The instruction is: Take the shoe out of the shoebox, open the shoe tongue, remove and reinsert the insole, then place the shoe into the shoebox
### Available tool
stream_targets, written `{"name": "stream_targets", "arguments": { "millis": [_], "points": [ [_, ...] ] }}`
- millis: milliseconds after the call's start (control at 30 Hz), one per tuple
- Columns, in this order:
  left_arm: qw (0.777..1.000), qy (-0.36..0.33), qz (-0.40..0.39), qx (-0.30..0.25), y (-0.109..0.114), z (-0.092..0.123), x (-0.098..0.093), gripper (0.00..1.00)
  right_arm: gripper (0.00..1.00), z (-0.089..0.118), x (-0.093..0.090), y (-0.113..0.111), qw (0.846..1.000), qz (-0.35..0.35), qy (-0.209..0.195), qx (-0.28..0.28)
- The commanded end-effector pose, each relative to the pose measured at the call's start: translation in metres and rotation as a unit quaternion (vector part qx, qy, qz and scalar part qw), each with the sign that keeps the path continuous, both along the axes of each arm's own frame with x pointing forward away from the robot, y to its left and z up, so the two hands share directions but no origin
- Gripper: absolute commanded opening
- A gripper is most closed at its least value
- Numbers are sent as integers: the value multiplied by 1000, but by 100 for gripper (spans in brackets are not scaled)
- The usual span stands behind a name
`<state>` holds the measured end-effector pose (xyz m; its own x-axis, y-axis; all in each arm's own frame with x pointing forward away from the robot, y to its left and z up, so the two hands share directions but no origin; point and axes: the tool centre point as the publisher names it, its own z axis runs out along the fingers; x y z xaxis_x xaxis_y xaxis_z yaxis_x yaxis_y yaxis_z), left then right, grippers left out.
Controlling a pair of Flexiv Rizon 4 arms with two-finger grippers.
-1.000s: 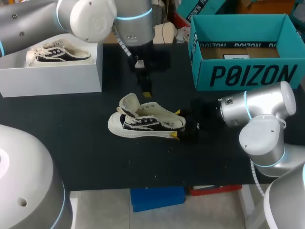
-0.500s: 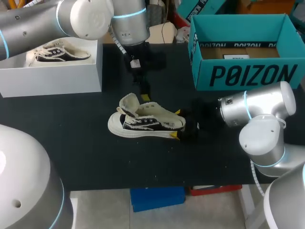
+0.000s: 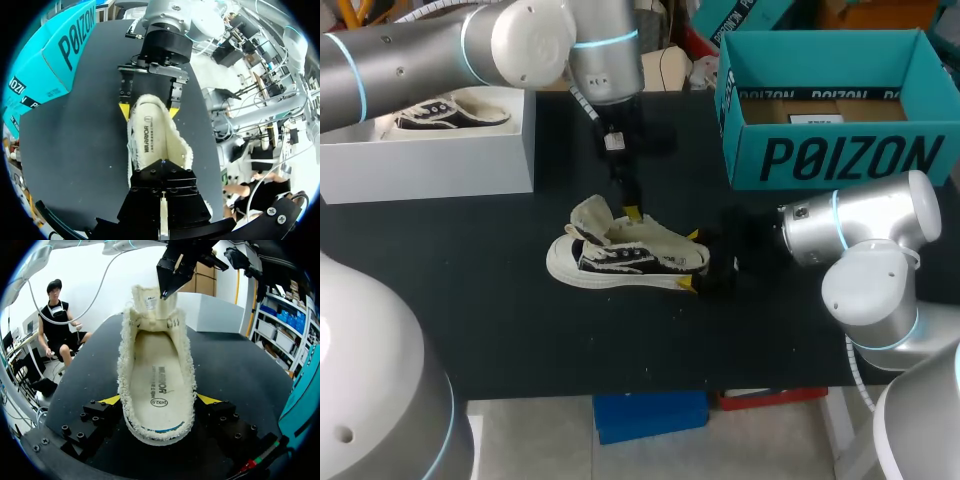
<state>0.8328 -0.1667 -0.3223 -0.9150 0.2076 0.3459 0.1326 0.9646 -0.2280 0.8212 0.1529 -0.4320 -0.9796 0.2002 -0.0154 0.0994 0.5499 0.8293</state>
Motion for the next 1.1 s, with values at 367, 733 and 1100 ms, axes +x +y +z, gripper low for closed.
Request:
{"name": "stream_targets", "arguments": {
  "millis": [367,733,1100],
  "points": [
    [999,-24,11,24,-1,-29,-21,0,0,-1,1,0,1000,-1,1,-2],
    [999,-23,22,33,1,-52,-30,0,0,-1,1,0,1000,-1,1,-2],
    [999,-13,24,35,-1,-67,-30,0,0,-1,1,0,1000,-1,1,-2]
  ]
}}
